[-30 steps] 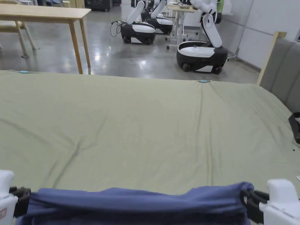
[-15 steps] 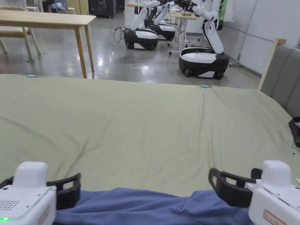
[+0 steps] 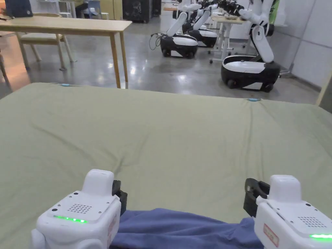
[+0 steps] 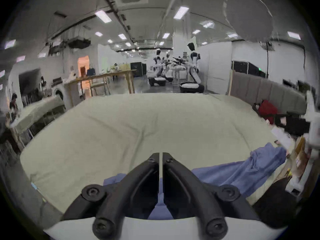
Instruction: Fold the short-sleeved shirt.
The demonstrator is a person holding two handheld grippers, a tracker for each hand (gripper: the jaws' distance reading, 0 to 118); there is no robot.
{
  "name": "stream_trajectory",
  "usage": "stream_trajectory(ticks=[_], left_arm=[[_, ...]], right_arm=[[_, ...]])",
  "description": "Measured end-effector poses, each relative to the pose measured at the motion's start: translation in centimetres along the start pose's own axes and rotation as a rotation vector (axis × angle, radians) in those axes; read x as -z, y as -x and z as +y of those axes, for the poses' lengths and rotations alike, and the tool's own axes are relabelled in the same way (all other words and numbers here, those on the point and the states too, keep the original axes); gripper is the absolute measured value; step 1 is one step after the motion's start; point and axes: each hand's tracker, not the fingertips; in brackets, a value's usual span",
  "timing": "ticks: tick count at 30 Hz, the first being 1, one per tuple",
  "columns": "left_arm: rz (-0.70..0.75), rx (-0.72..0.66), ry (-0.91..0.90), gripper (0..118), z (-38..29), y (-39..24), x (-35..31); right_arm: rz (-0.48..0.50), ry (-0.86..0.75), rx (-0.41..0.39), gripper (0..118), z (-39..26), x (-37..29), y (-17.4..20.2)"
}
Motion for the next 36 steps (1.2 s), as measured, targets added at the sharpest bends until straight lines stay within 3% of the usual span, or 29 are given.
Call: stream_trajectory(ticks=[1, 4, 5, 8, 11, 15, 17, 18, 20, 21, 22, 23, 24, 26, 31, 36], left_arm=[[-0.016, -0.056, 0.006, 33, -0.1, 1.6, -0.8], [-0.082, -0.278, 0.045, 74, -1.7, 8.6, -1.5], [-0.093, -0.301, 0.081, 114, -2.0, 9.6, -1.8], [-0.086, -0.444, 0.136, 118, -4.1, 14.8, -1.0], [-0.199, -0.687, 0.178, 118, -8.3, 19.3, 1.2], [-0.439, -0.992, 0.325, 118, -13.9, 19.7, 5.7], [-0.547, -1.033, 0.178, 118, -15.3, 17.9, 6.8], [-0.617, -1.057, 0.155, 118, -15.2, 16.9, 7.5], [-0.542, -1.095, 0.196, 116, -14.7, 15.7, 7.8], [-0.544, -1.062, 0.161, 94, -14.3, 15.5, 8.2], [-0.51, -1.113, 0.176, 29, -14.0, 15.7, 8.7], [-0.469, -1.167, 0.194, 4, -14.1, 15.8, 8.9], [-0.404, -1.196, 0.271, 4, -14.4, 15.5, 9.5], [-0.456, -1.207, 0.337, 4, -15.1, 14.7, 9.9], [-0.379, -1.212, 0.149, 4, -12.9, 17.7, 7.7], [-0.16, -0.817, 0.066, 4, -6.5, 19.3, 4.4]], right_arm=[[0.002, 0.0, 0.002, 1, -0.1, -0.2, 0.0], [0.029, 0.003, 0.029, 1, -0.6, -0.7, 0.3], [0.041, 0.004, 0.039, 1, -0.7, -0.8, 0.4], [0.069, 0.012, 0.079, 1, -1.1, -0.8, 1.0], [0.074, 0.019, 0.096, 1, -1.2, -0.7, 1.5], [0.063, 0.016, 0.09, 1, -1.0, -0.9, 1.8], [0.06, 0.011, 0.095, 1, -0.8, -1.0, 1.8], [0.055, 0.006, 0.1, 1, -0.8, -1.1, 1.8], [0.057, 0.001, 0.108, 1, -0.6, -1.0, 1.8], [0.054, -0.001, 0.109, 1, -0.6, -1.0, 1.9], [0.052, -0.001, 0.106, 1, -0.5, -1.0, 2.0], [0.055, 0.001, 0.105, 1, -0.5, -1.0, 2.0], [0.055, 0.003, 0.105, 1, -0.6, -0.9, 2.0], [0.054, 0.007, 0.113, 1, -0.8, -0.7, 1.9], [0.054, 0.03, 0.117, 1, -1.2, -0.4, 1.9], [0.065, 0.031, 0.122, 1, -1.2, -0.3, 2.0]])
